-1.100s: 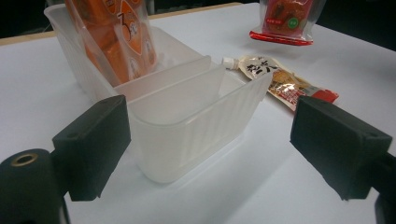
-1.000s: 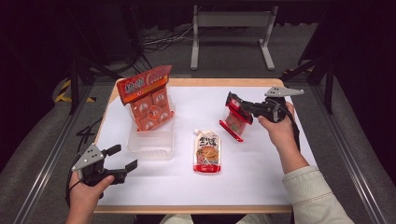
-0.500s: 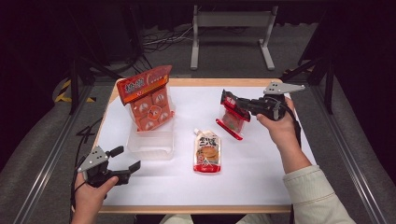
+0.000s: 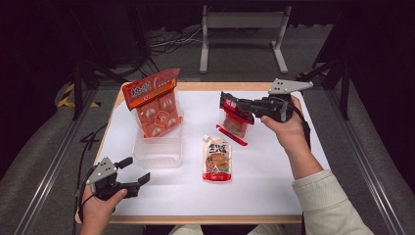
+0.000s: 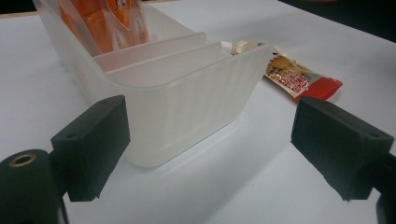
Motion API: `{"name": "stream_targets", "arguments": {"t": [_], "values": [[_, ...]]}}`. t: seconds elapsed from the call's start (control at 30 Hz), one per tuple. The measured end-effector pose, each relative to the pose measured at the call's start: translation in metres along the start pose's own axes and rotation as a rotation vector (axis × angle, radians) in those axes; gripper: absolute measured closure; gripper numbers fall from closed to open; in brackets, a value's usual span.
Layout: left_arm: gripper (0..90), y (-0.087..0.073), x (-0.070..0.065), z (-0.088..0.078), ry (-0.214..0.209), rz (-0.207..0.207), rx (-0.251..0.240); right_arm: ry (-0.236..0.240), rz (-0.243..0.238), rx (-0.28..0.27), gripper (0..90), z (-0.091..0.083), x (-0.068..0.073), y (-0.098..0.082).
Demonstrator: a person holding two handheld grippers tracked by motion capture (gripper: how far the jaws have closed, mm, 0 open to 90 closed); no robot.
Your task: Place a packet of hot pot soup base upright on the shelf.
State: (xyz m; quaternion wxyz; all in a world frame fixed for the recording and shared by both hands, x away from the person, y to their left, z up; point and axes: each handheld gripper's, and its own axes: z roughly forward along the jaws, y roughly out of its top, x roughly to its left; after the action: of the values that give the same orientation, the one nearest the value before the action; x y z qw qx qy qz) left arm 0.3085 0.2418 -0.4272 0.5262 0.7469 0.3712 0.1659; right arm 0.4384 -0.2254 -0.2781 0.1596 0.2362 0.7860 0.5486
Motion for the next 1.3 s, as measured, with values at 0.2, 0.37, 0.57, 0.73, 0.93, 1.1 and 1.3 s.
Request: {"name": "stream_targets", "arguments": {"t": [0.2,0.37,0.57,0.73,0.93,1.1,1.3], "values": [[12.4,0.0,0.001,0.0,-0.004,0.0,0.003,0.032,-0.034,-0.005,87.8,0.007,0.007,0.012],[11.4,-0.001,0.001,0.0,-0.008,-0.005,0.011,0.06,-0.054,-0.007,87.7,0.015,0.012,0.021],[10.4,-0.002,0.001,0.001,-0.011,-0.006,0.017,0.116,-0.062,-0.021,87.8,0.031,0.018,0.03],[10.3,-0.003,0.001,0.001,-0.013,0.0,0.025,0.139,-0.074,-0.016,87.9,0.04,0.022,0.034],[10.3,-0.003,0.001,-0.001,-0.009,-0.004,0.024,0.164,-0.11,-0.007,88.0,0.054,0.028,0.04],[10.3,-0.005,0.002,-0.002,-0.009,-0.003,0.019,0.179,-0.131,-0.01,88.1,0.062,0.03,0.042],[10.2,-0.009,0.001,-0.007,0.002,-0.009,0.026,0.208,-0.152,-0.01,88.1,0.076,0.033,0.046]]}}
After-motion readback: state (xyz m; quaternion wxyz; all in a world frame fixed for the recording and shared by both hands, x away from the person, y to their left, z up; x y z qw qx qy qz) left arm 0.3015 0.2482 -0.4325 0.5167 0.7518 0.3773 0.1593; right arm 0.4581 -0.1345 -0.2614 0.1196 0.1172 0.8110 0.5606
